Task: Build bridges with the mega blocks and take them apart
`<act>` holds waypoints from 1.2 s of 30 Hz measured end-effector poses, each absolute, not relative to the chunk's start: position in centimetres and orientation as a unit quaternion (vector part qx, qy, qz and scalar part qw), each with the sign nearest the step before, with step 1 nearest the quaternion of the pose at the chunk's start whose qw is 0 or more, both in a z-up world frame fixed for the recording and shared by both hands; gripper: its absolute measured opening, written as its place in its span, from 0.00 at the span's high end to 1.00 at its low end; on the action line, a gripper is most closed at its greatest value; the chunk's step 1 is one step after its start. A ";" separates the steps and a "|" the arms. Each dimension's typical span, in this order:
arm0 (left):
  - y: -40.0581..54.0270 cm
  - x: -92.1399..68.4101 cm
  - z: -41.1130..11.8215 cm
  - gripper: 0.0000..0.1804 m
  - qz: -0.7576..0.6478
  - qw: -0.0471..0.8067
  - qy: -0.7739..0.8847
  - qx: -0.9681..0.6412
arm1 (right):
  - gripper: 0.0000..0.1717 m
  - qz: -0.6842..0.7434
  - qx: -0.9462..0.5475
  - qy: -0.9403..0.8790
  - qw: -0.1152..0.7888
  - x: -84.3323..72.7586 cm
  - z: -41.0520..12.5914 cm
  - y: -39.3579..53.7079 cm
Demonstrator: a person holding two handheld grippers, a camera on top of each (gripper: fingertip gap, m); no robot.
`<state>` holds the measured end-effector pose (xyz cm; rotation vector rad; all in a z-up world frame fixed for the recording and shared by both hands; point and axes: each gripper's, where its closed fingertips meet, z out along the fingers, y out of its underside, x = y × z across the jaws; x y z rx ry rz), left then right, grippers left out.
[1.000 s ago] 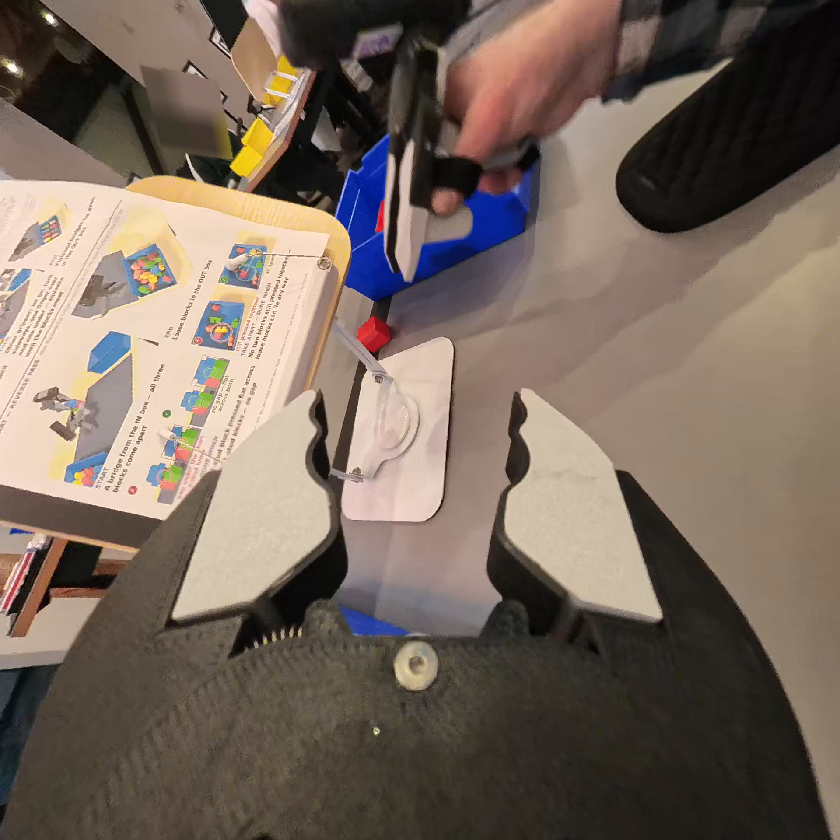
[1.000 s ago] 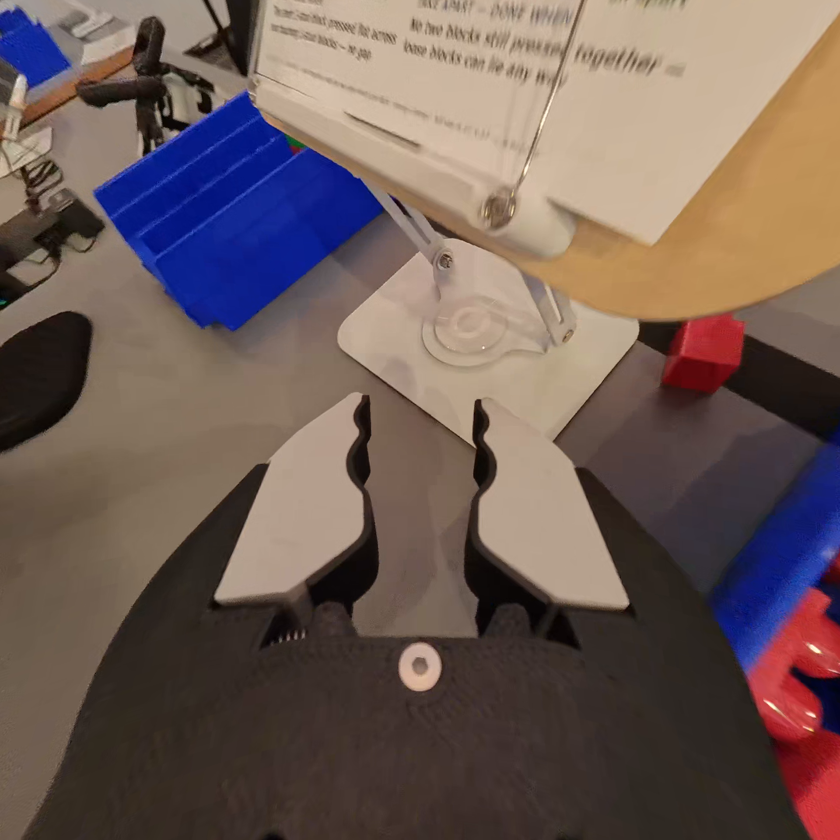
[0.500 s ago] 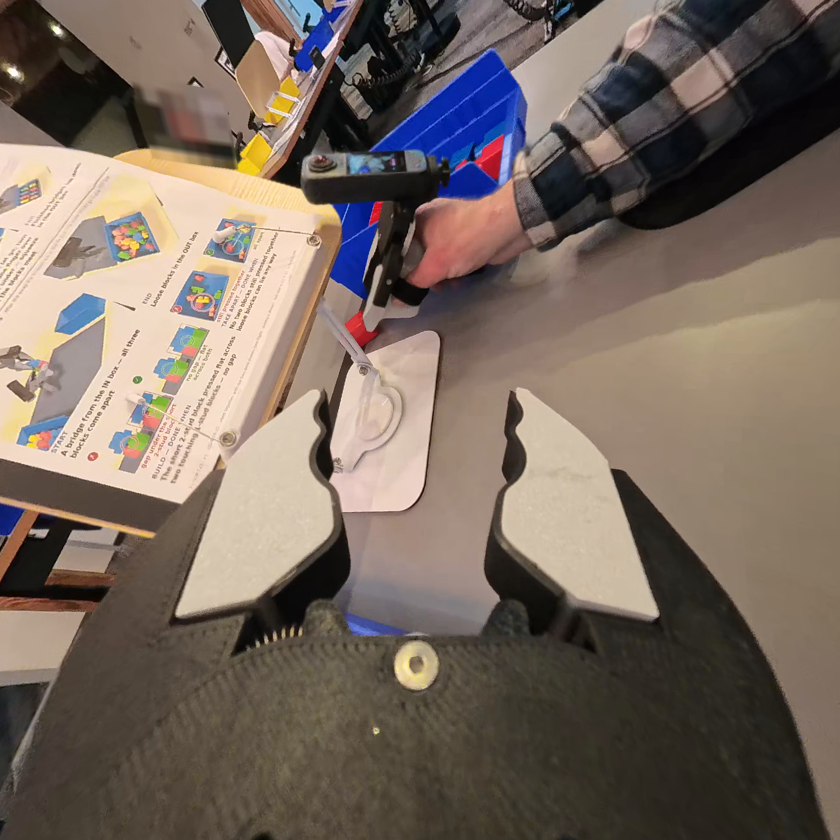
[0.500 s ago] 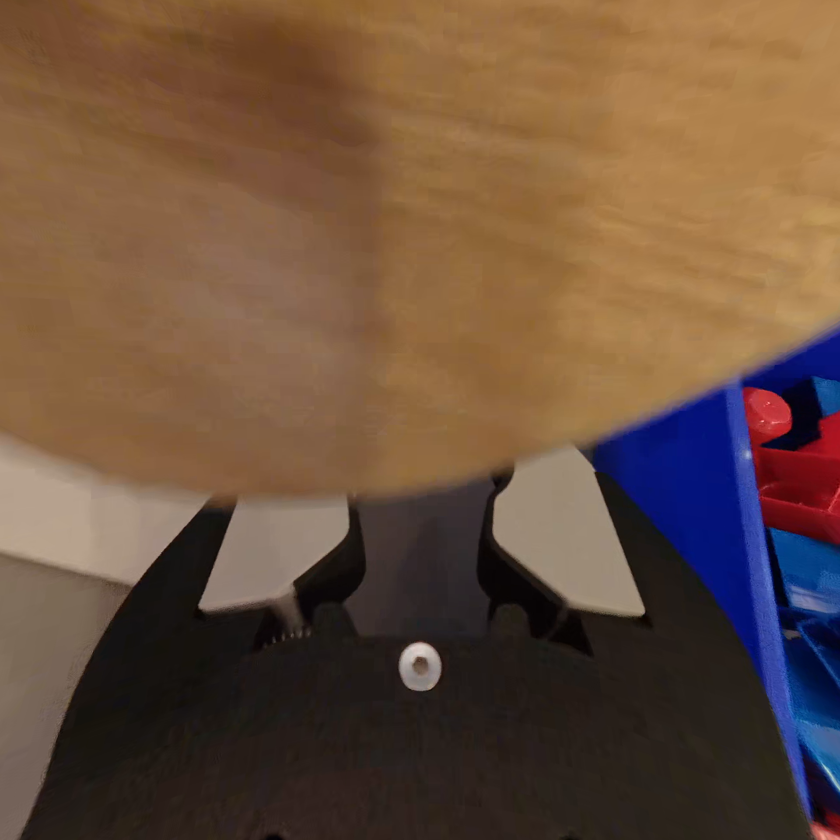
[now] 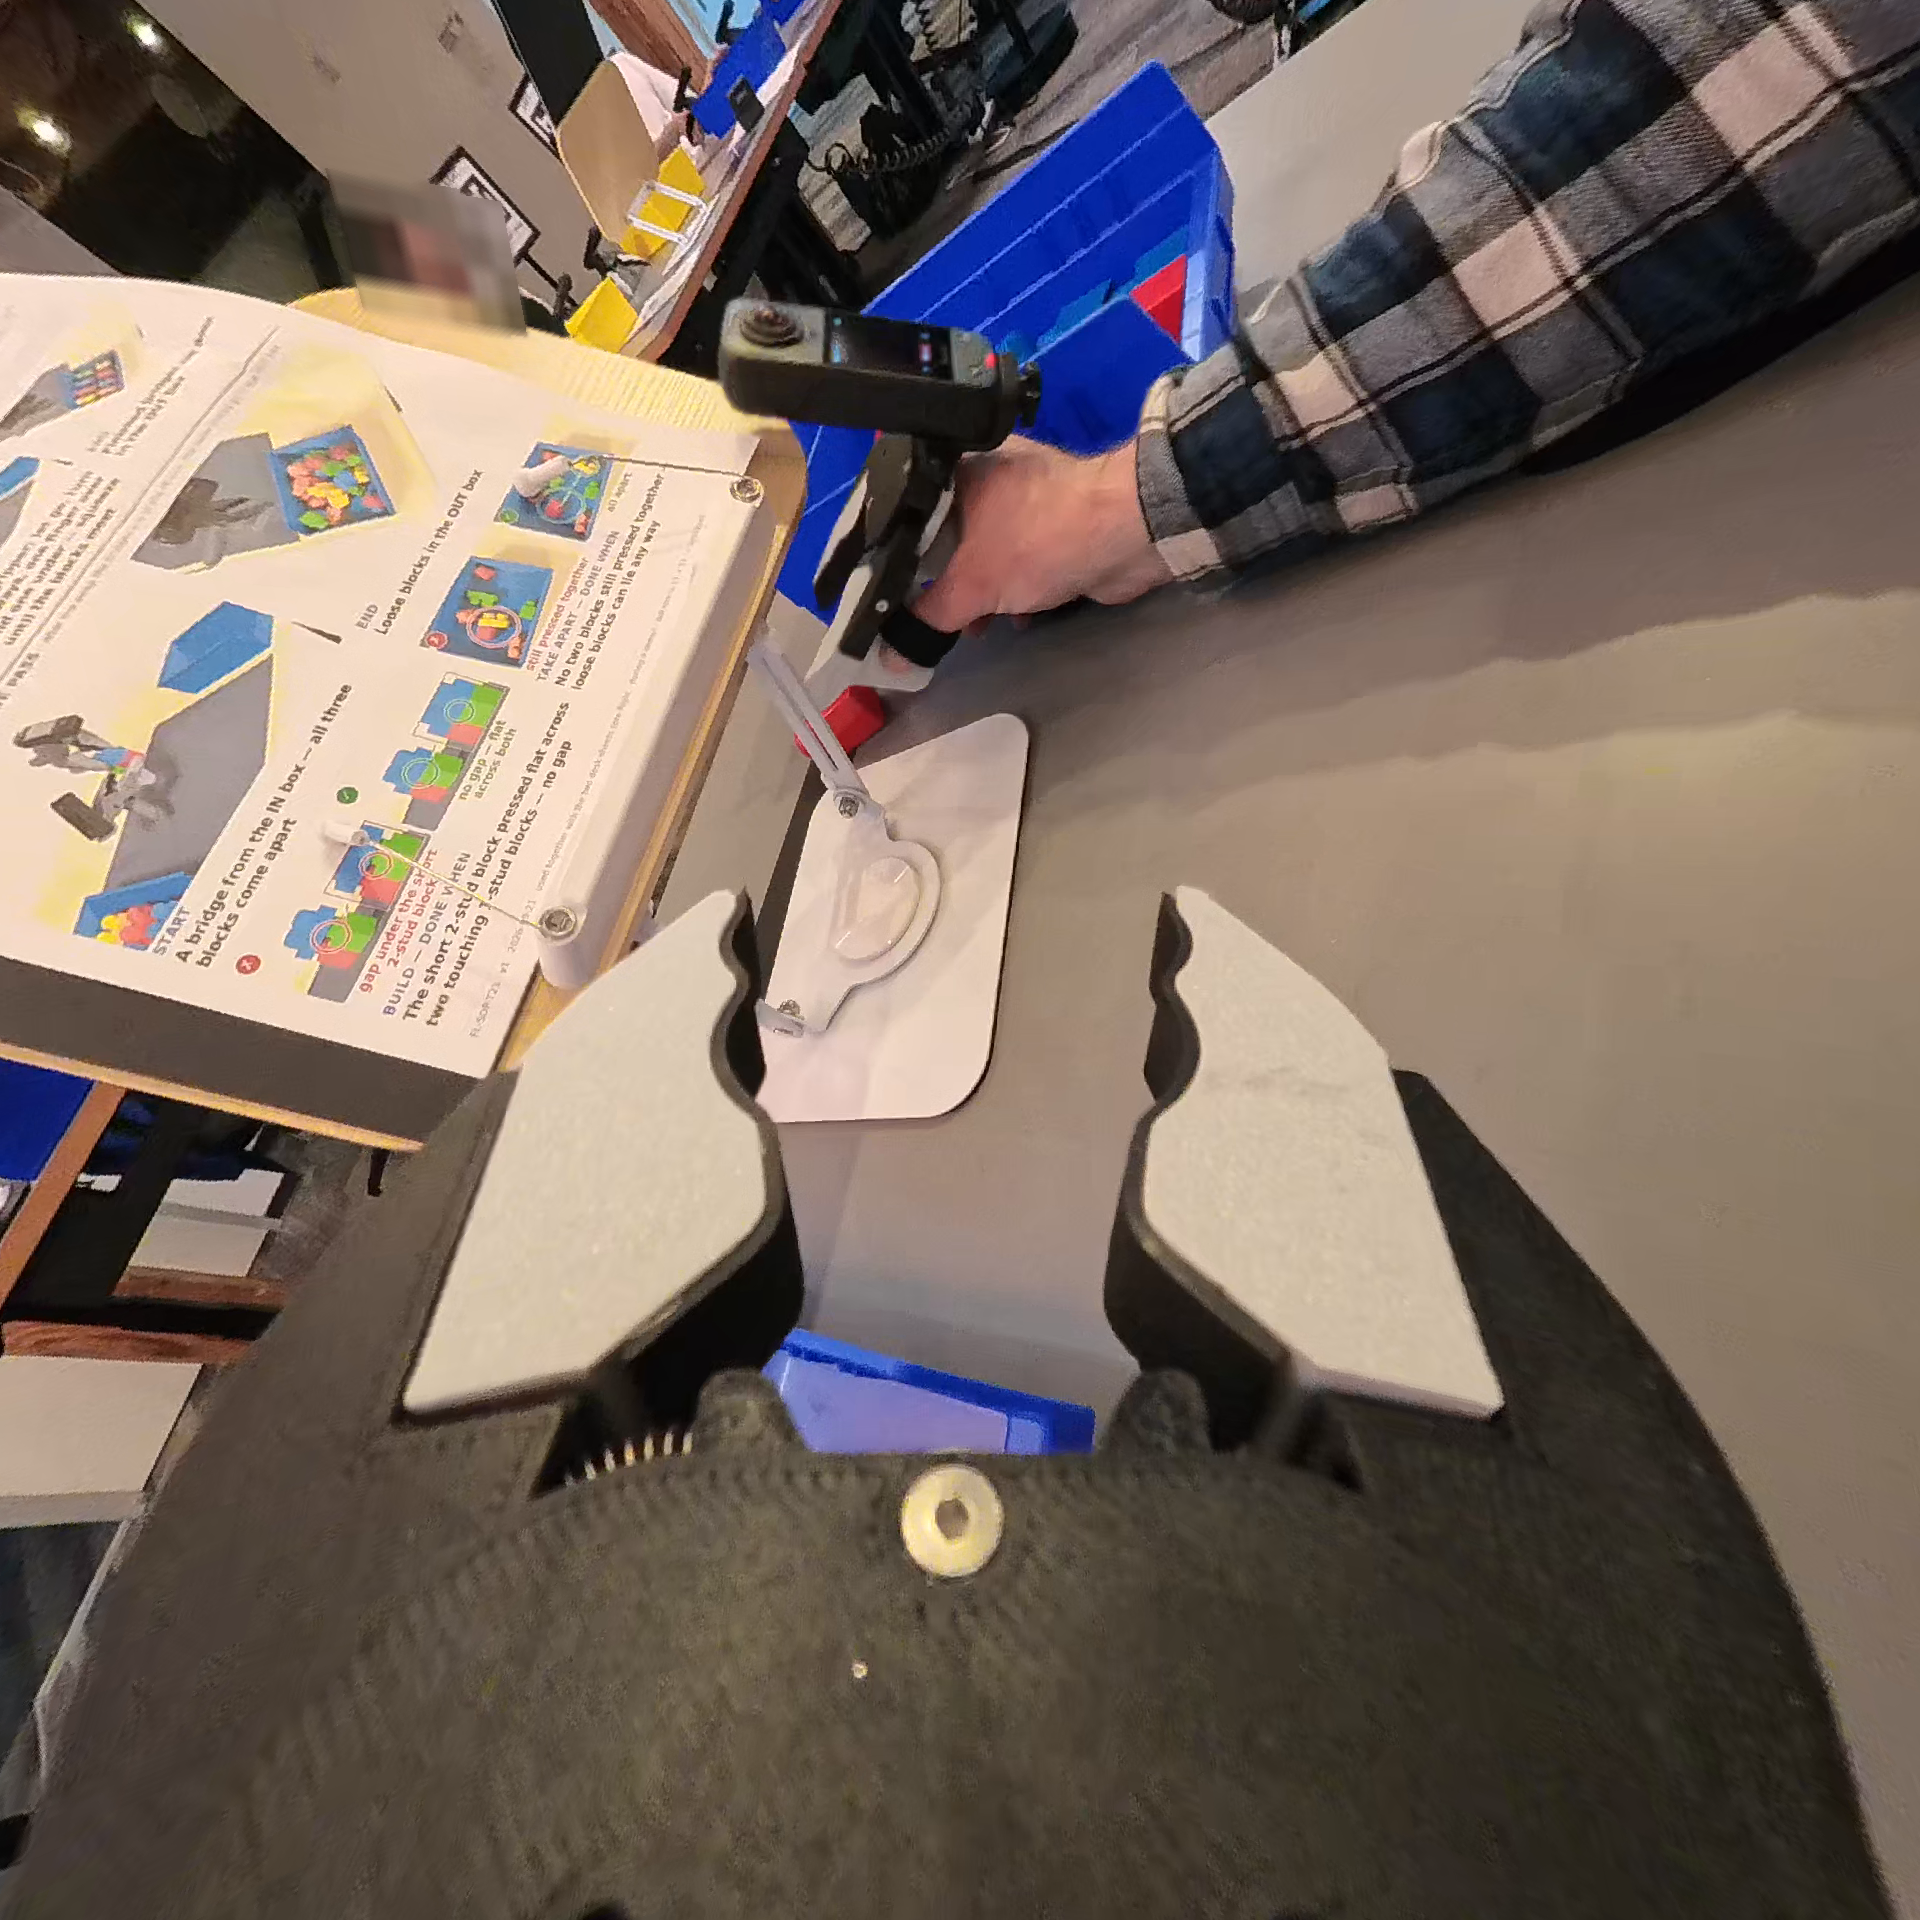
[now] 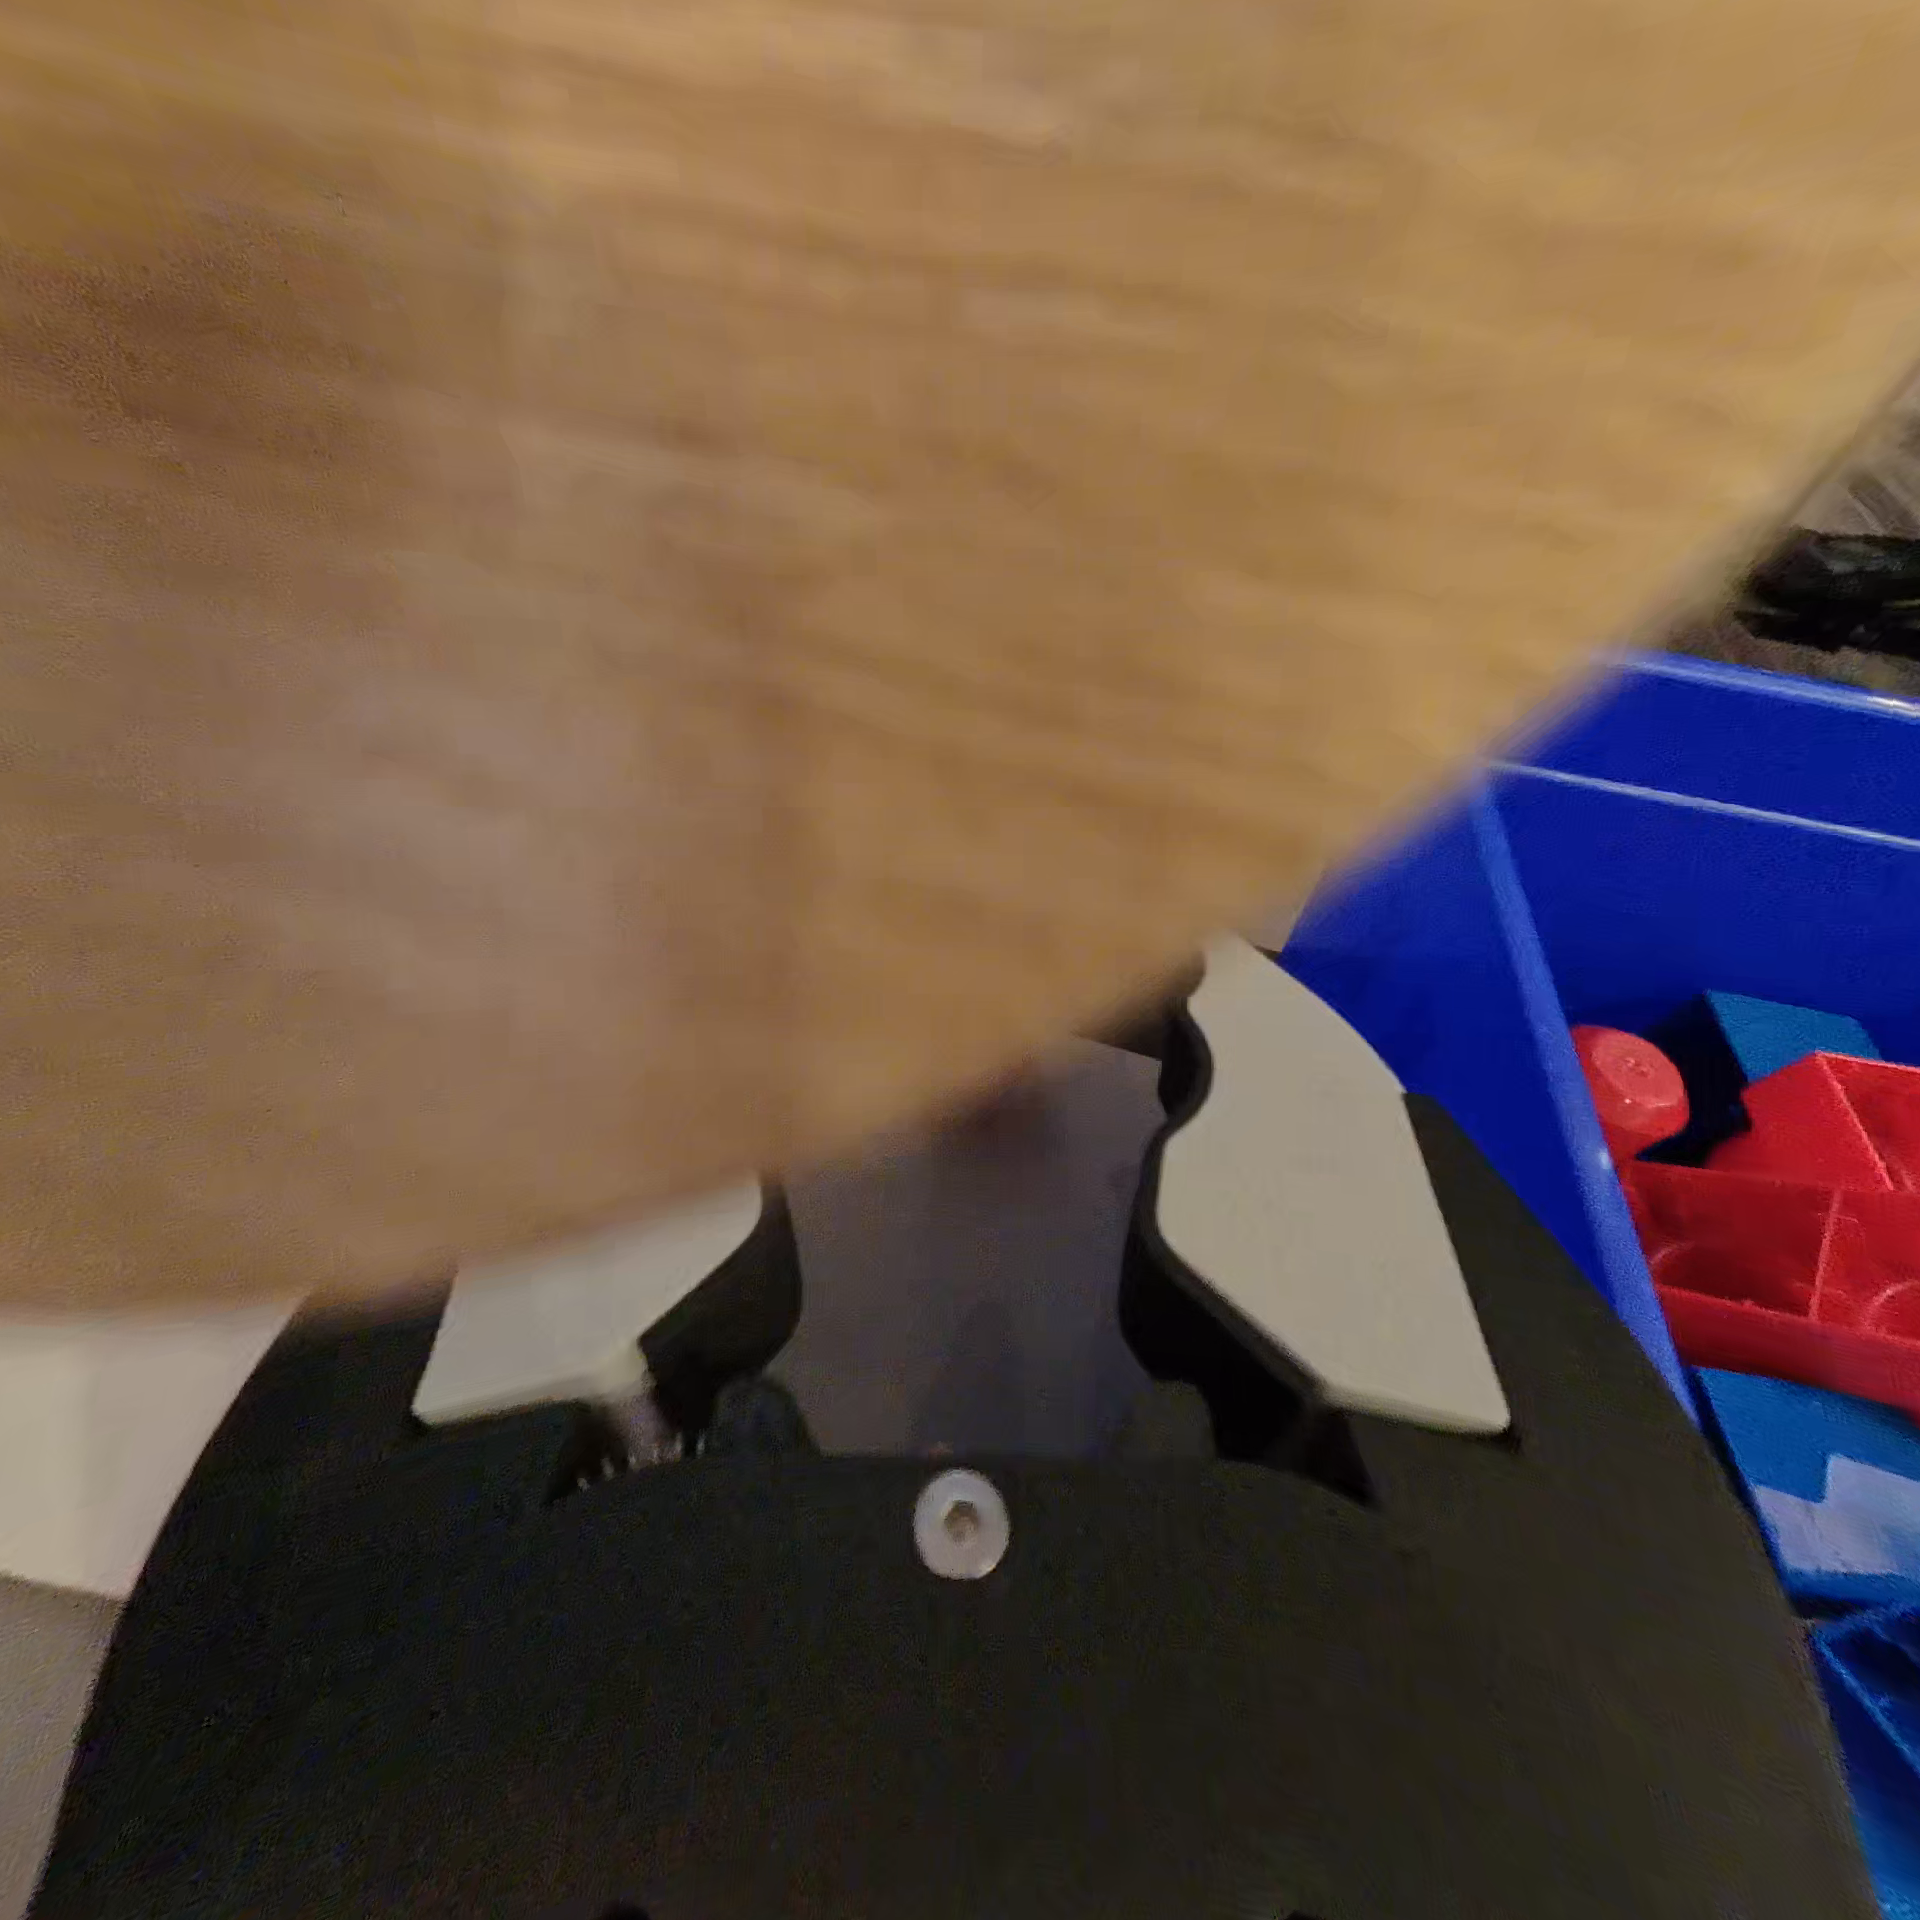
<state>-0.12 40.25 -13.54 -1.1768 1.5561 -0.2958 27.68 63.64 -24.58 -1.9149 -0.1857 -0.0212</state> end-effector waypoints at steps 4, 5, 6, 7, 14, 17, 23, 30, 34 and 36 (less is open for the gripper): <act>40.2 0.6 -14.2 0.61 -0.130 0.544 0.664 -0.497 | 0.57 0.004 -0.800 -0.091 0.593 27.7 -23.8 62.6; 40.1 0.9 -14.4 0.61 -0.129 0.541 0.667 -0.495 | 0.55 0.007 -0.801 -0.092 0.591 27.9 -23.9 62.5; 40.0 1.1 -14.4 0.61 -0.130 0.538 0.670 -0.495 | 0.54 0.008 -0.799 -0.096 0.593 28.0 -23.8 62.5; 39.9 1.4 -14.5 0.61 -0.129 0.537 0.672 -0.493 | 0.51 0.008 -0.799 -0.103 0.593 28.1 -23.9 62.6; 39.5 2.1 -14.0 0.61 -0.125 0.533 0.677 -0.492 | 0.44 0.009 -0.813 -0.137 0.566 28.8 -24.9 62.4; 39.4 2.5 -13.9 0.61 -0.123 0.530 0.680 -0.492 | 0.57 0.005 -0.816 -0.164 0.554 28.6 -25.4 62.6; 39.0 2.9 -14.0 0.61 -0.113 0.522 0.688 -0.492 | 0.73 -0.049 -0.811 -0.221 0.539 29.4 -26.2 62.2; 38.8 3.2 -14.2 0.61 -0.114 0.516 0.690 -0.494 | 0.91 -0.019 -0.825 -0.164 0.540 31.1 -26.0 63.0; 38.7 3.2 -14.3 0.61 -0.114 0.514 0.690 -0.496 | 0.86 0.022 -0.846 -0.156 0.509 30.7 -27.0 63.7; 38.8 3.2 -14.5 0.61 -0.111 0.511 0.691 -0.499 | 0.87 0.029 -0.858 -0.140 0.493 31.0 -27.5 64.0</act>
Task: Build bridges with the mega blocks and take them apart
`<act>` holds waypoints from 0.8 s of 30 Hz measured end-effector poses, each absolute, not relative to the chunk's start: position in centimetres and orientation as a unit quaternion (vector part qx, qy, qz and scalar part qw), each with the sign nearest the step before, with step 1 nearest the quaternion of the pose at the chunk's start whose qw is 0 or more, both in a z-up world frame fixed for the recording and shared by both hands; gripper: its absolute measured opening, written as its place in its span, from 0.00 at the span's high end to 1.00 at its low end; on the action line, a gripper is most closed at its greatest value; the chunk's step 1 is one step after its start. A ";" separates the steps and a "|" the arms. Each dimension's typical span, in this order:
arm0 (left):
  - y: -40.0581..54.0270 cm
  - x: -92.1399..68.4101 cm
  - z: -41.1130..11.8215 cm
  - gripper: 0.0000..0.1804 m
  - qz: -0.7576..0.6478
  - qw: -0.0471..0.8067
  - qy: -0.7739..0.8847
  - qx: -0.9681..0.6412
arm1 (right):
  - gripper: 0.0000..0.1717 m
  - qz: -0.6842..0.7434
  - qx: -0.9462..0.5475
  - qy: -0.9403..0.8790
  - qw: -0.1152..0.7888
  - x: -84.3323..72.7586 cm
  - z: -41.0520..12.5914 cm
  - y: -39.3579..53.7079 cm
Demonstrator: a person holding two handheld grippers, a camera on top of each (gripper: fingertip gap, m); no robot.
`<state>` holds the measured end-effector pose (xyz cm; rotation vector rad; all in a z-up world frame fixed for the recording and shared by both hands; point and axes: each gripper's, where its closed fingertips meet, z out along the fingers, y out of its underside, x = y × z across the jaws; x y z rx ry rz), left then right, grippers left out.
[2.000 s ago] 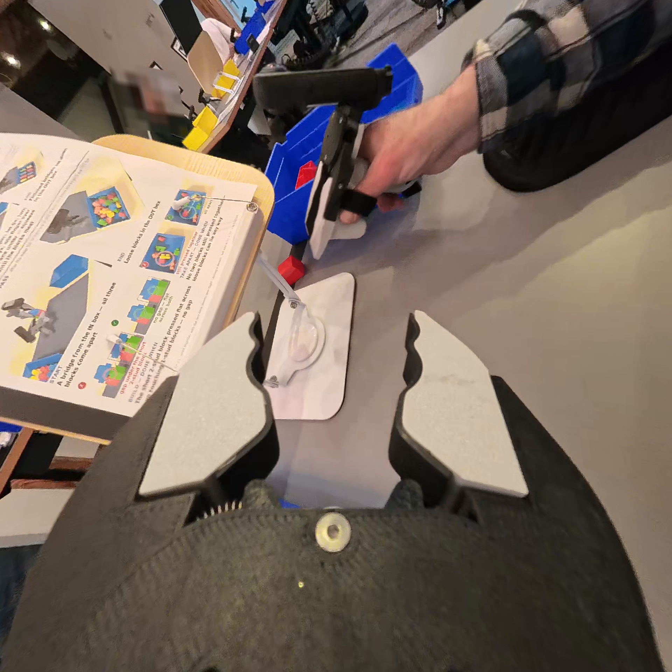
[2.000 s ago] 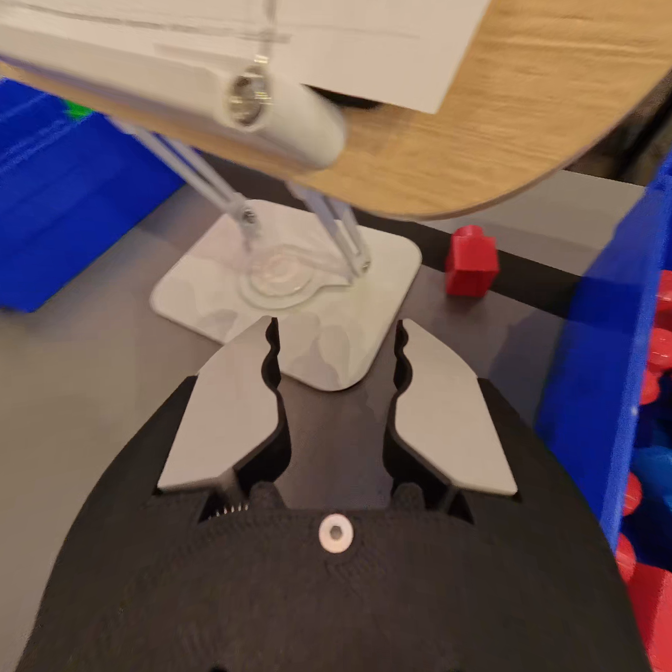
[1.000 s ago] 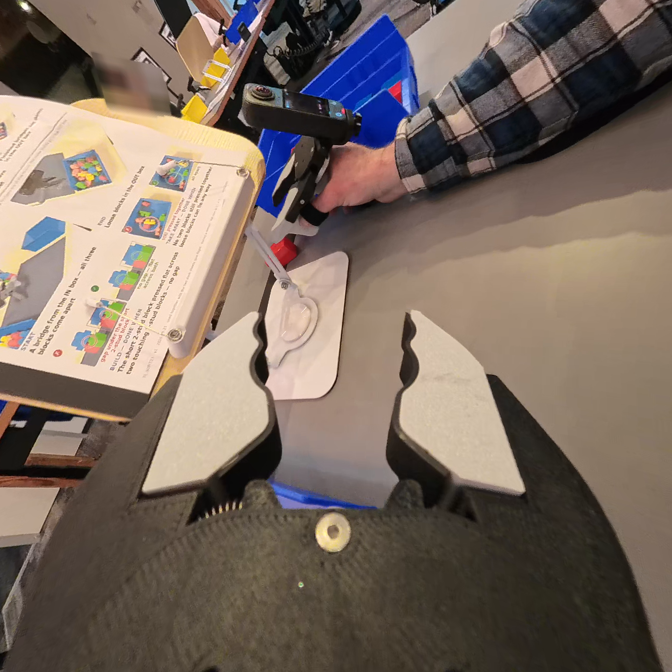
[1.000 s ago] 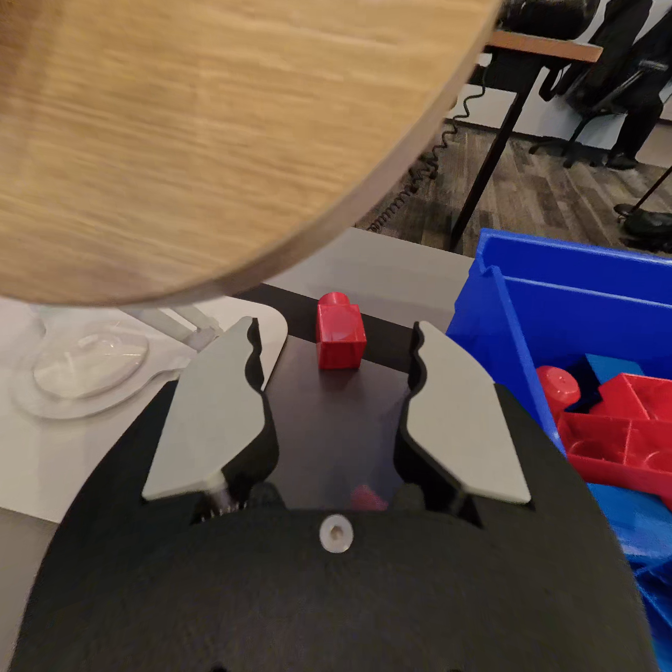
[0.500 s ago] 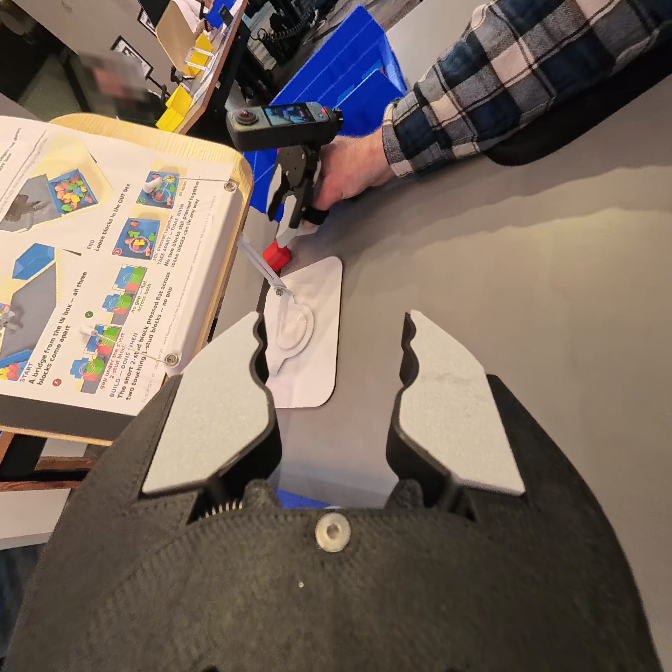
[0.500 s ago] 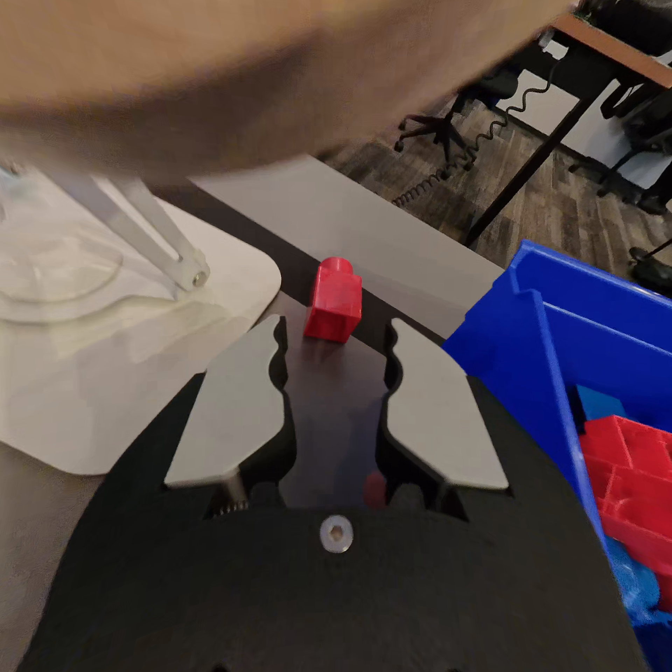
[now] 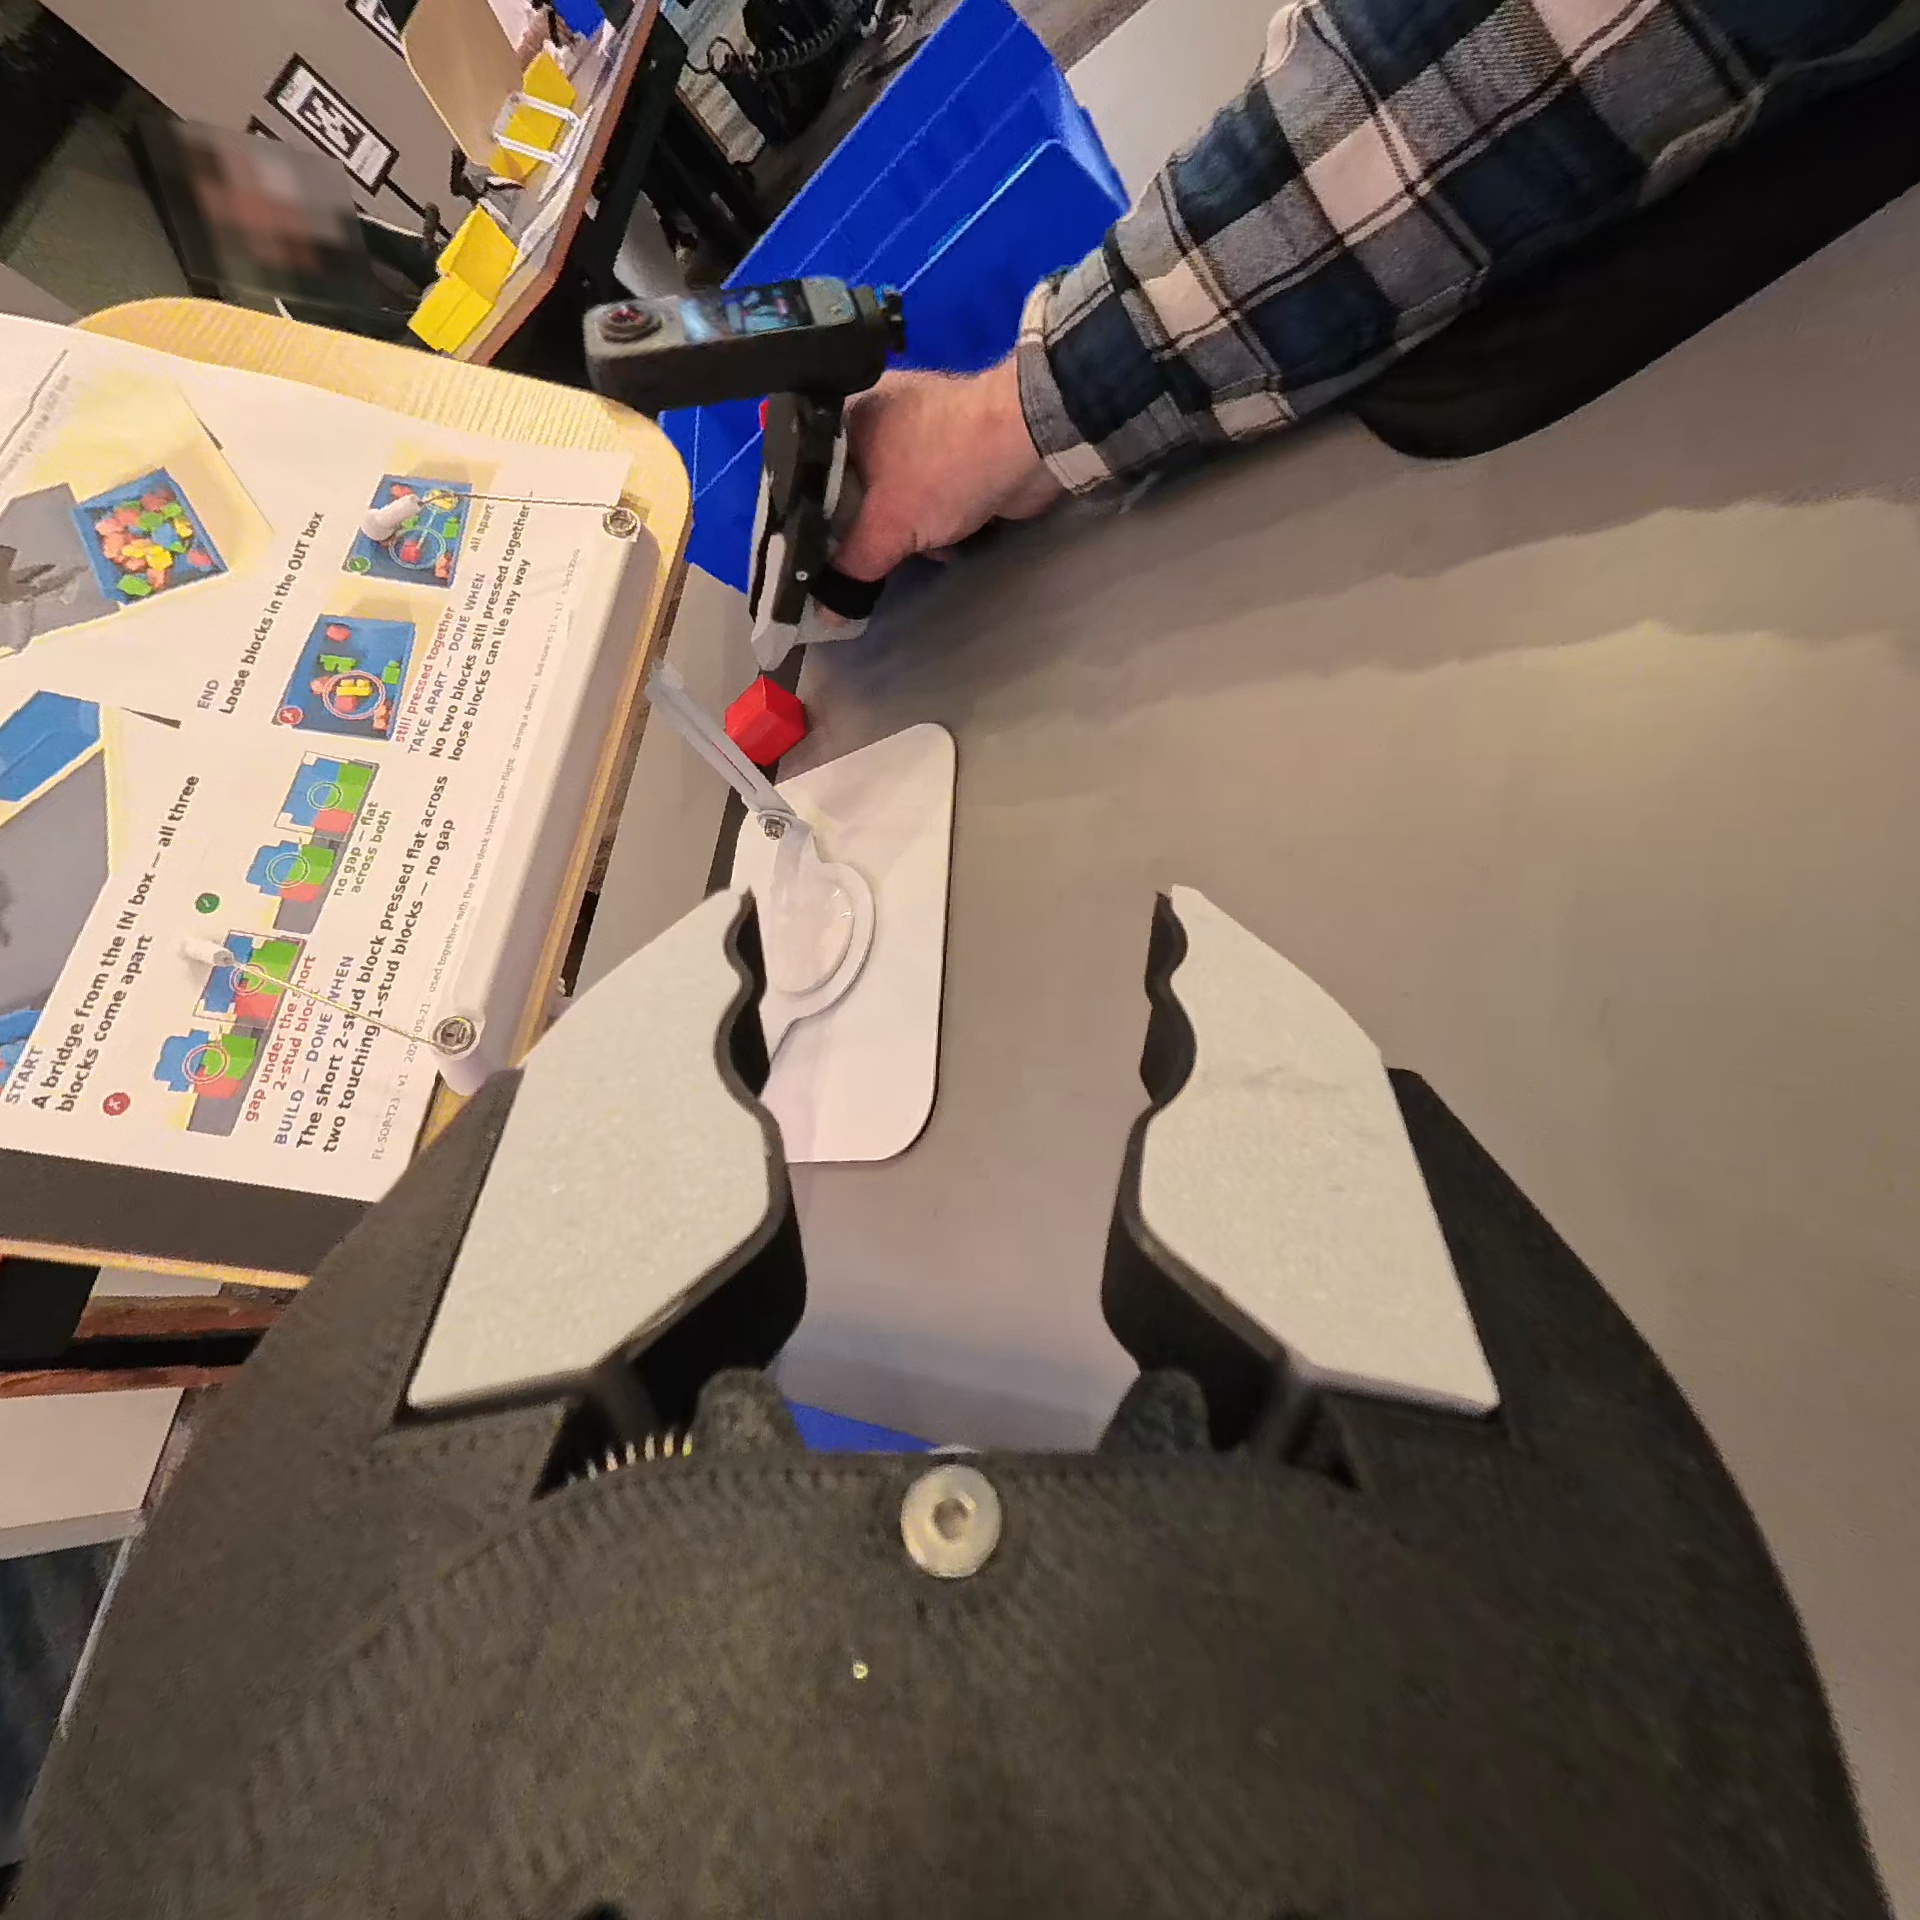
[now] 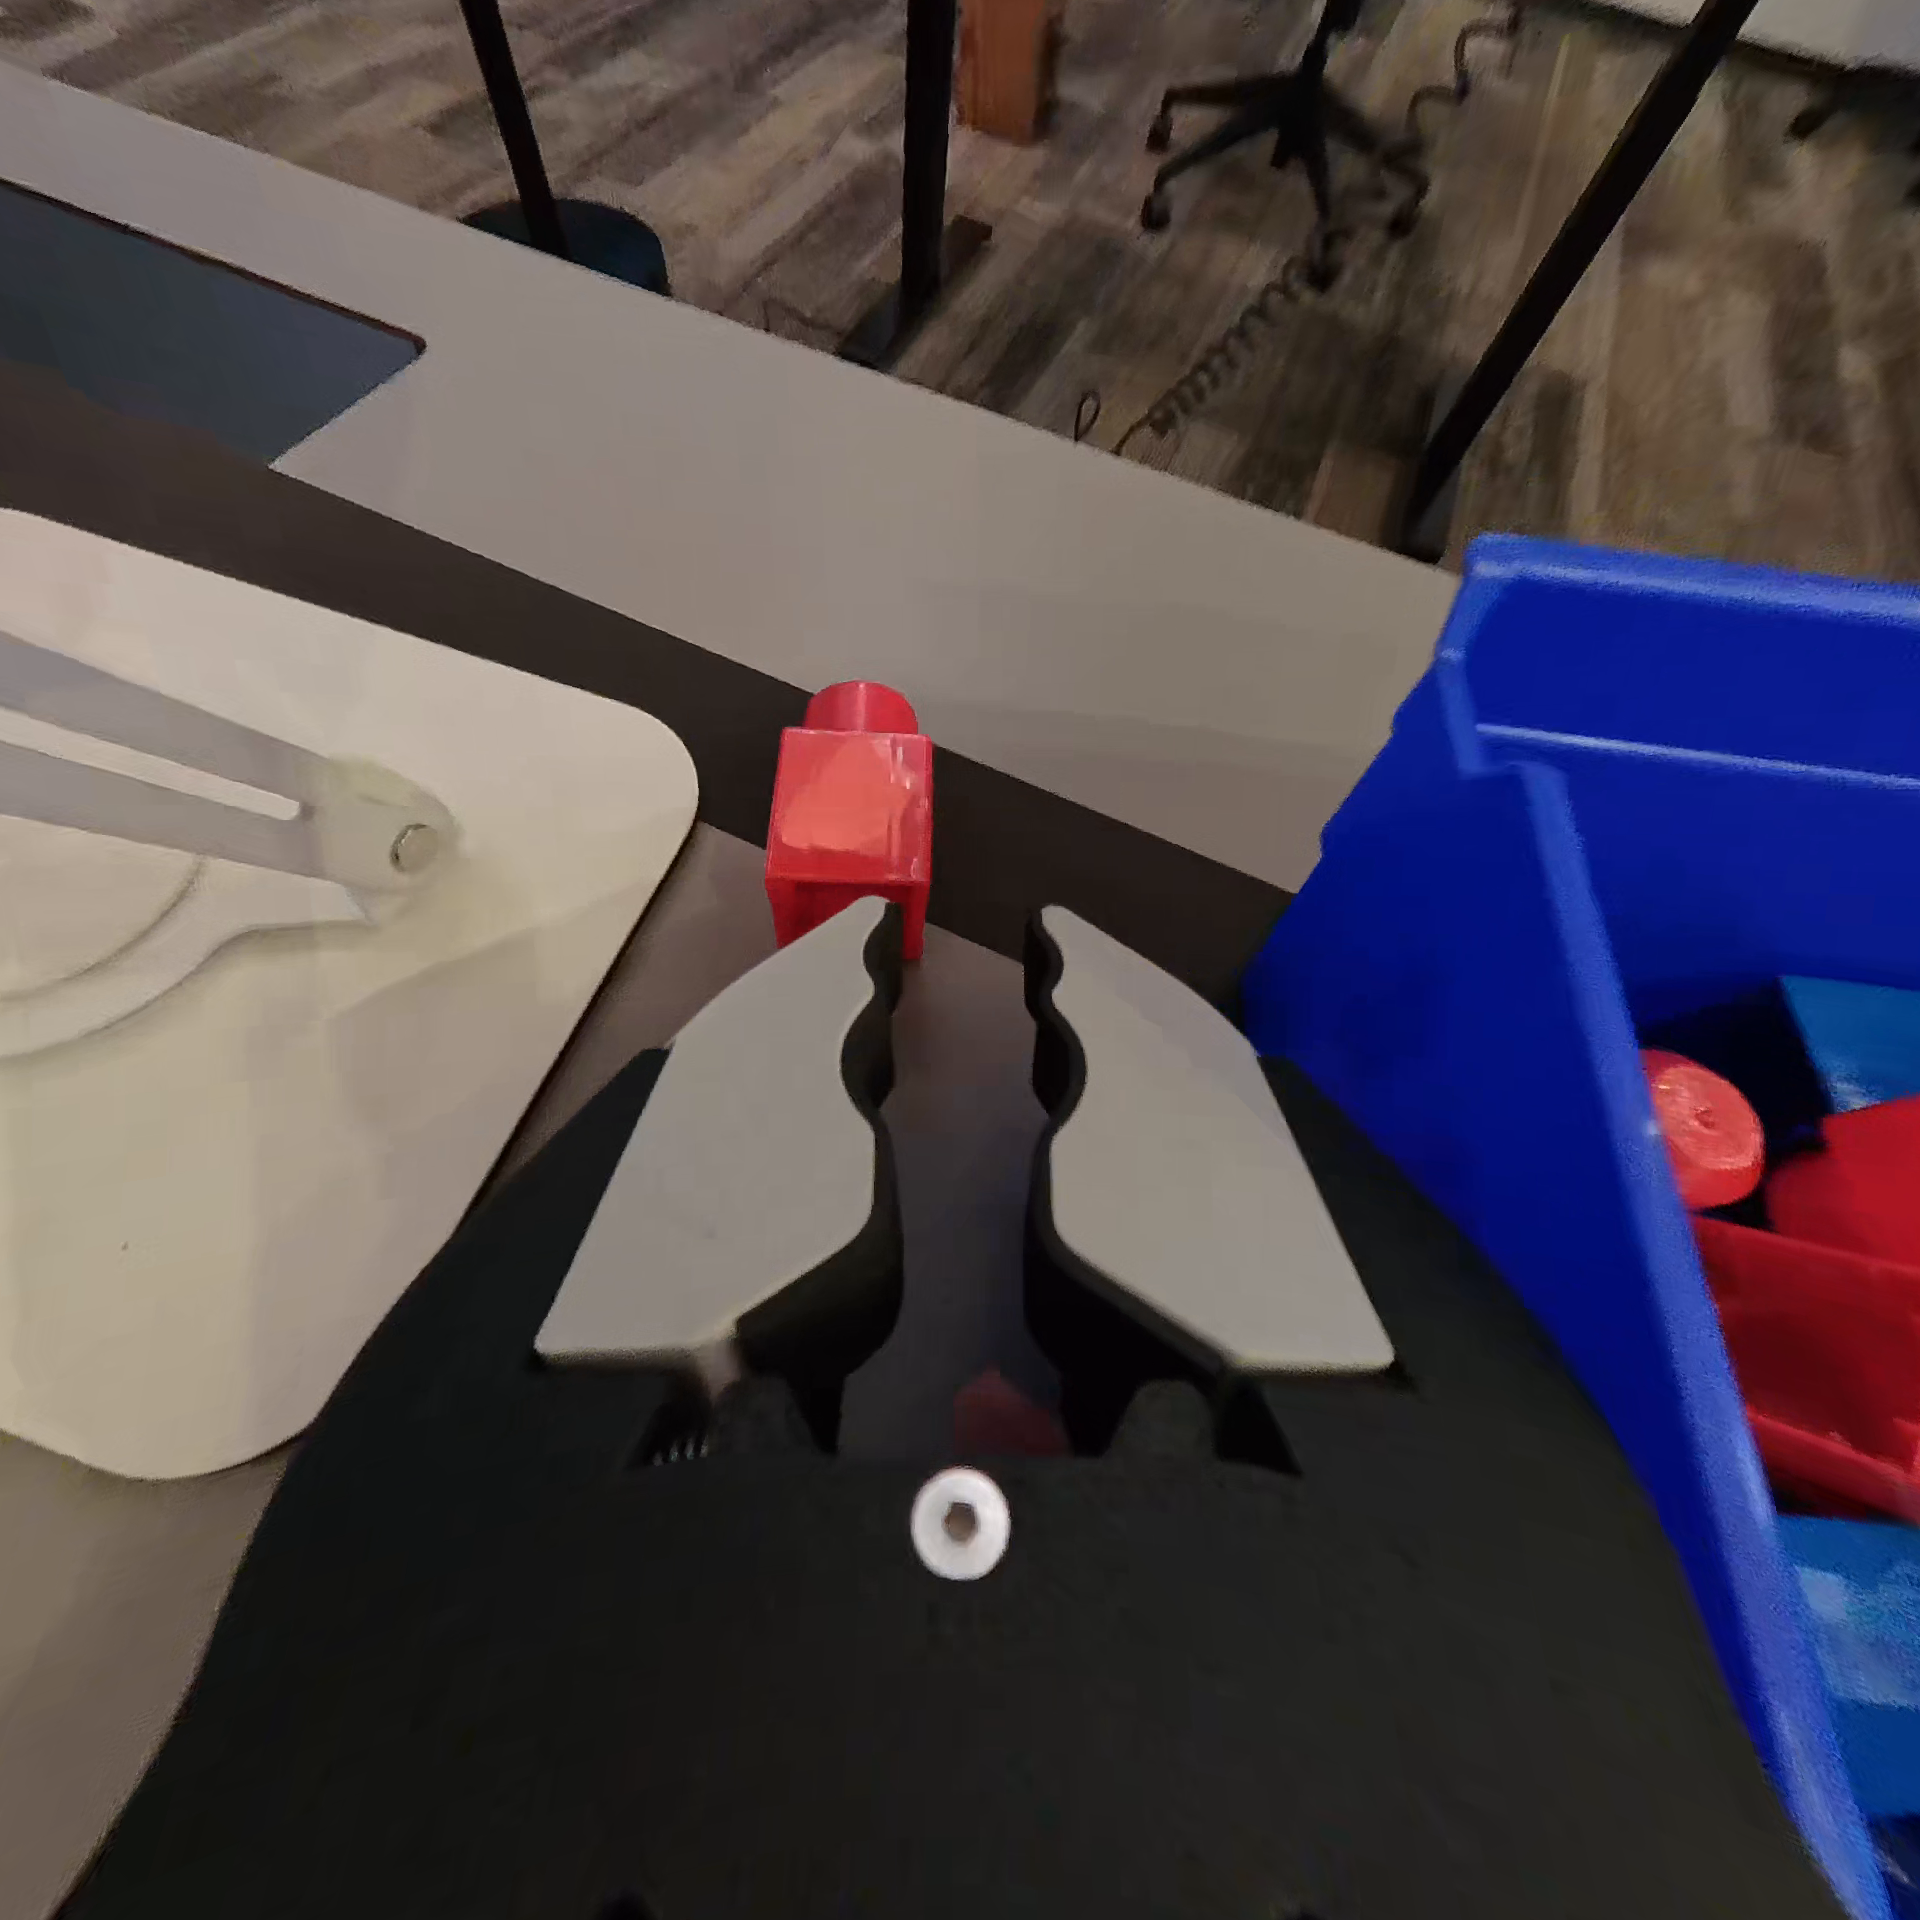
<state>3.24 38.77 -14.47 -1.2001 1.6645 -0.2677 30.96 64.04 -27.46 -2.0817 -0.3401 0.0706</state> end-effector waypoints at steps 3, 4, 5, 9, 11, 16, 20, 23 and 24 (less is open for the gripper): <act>38.7 3.3 -14.6 0.61 -0.103 0.507 0.695 -0.499 | 0.83 0.044 -0.867 -0.133 0.479 30.8 -27.9 64.2; 38.7 3.3 -14.5 0.61 -0.104 0.507 0.695 -0.498 | 0.82 0.052 -0.874 -0.123 0.466 30.9 -28.3 64.3; 38.6 3.3 -14.5 0.61 -0.106 0.507 0.695 -0.498 | 0.85 0.064 -0.879 -0.111 0.458 30.9 -28.5 64.4; 38.9 3.3 -14.6 0.61 -0.105 0.505 0.695 -0.501 | 0.84 0.073 -0.893 -0.105 0.432 30.7 -29.3 64.9; 38.8 3.5 -14.5 0.61 -0.103 0.504 0.697 -0.500 | 0.86 0.075 -0.894 -0.116 0.427 30.2 -29.5 65.3; 38.7 3.7 -14.6 0.61 -0.098 0.499 0.701 -0.499 | 0.99 0.070 -0.895 -0.120 0.423 29.9 -29.6 66.5; 38.8 3.5 -14.8 0.61 -0.095 0.496 0.703 -0.501 | 1.00 0.062 -0.896 -0.135 0.419 29.6 -29.8 67.1; 39.0 3.2 -14.7 0.61 -0.089 0.496 0.703 -0.502 | 1.00 0.068 -0.889 -0.136 0.432 29.3 -29.3 66.7; 39.1 3.1 -14.6 0.61 -0.088 0.497 0.702 -0.502 | 0.99 0.073 -0.889 -0.135 0.432 29.2 -29.2 66.3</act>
